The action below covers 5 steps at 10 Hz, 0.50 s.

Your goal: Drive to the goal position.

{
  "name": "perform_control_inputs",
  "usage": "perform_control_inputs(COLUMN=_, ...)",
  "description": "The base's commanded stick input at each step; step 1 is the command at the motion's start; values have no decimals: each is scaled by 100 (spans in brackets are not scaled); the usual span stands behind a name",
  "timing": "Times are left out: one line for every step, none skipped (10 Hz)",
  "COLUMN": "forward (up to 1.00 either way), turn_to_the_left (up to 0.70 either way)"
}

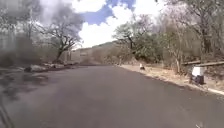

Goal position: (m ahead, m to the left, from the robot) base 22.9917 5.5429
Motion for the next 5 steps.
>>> perform_control_inputs(forward=70, turn_to_the_left=0)
perform_control_inputs(forward=70, turn_to_the_left=2)
perform_control_inputs(forward=70, turn_to_the_left=2)
perform_control_inputs(forward=70, turn_to_the_left=2)
perform_control_inputs(forward=70, turn_to_the_left=2)
